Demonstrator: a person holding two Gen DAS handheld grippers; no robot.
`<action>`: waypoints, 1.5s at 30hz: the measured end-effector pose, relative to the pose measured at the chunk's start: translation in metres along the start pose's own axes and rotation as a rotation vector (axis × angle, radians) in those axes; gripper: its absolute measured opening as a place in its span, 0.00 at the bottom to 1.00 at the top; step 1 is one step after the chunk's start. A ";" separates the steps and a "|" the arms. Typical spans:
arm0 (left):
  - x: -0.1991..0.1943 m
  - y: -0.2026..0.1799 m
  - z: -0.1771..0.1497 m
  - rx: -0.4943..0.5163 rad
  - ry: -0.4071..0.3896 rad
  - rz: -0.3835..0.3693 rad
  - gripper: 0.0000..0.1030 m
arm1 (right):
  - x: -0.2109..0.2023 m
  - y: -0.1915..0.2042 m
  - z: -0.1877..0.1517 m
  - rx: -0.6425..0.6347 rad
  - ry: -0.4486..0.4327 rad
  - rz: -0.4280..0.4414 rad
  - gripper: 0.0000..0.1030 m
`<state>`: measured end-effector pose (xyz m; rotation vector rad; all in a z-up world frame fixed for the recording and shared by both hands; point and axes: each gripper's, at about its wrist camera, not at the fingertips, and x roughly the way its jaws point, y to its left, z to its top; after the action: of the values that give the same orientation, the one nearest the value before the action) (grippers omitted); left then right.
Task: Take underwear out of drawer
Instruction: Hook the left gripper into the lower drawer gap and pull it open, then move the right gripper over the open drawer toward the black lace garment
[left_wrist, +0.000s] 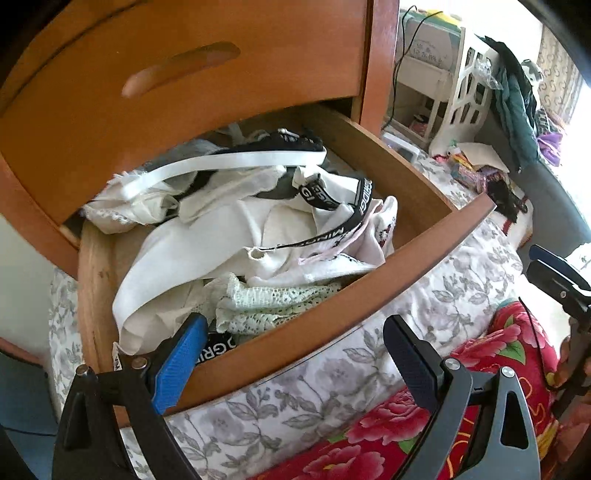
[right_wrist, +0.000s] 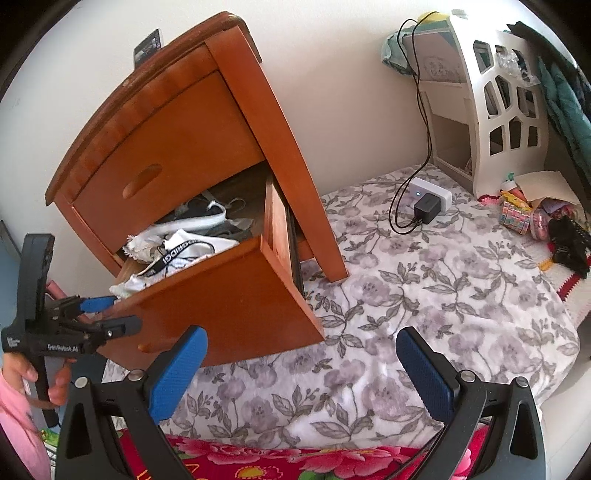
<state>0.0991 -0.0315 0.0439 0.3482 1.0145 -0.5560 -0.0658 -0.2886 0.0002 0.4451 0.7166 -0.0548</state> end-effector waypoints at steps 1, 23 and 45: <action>0.001 -0.006 0.000 -0.003 -0.006 0.010 0.93 | -0.002 0.000 -0.001 -0.001 -0.001 0.000 1.00; -0.038 -0.024 -0.074 -0.319 -0.352 0.361 0.93 | -0.017 0.012 -0.010 -0.050 -0.031 -0.016 1.00; -0.030 0.022 -0.068 -0.435 -0.385 0.276 0.93 | -0.032 0.089 0.033 -0.321 -0.116 0.018 1.00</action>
<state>0.0522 0.0297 0.0374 -0.0112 0.6736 -0.1330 -0.0518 -0.2247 0.0759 0.1400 0.5941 0.0508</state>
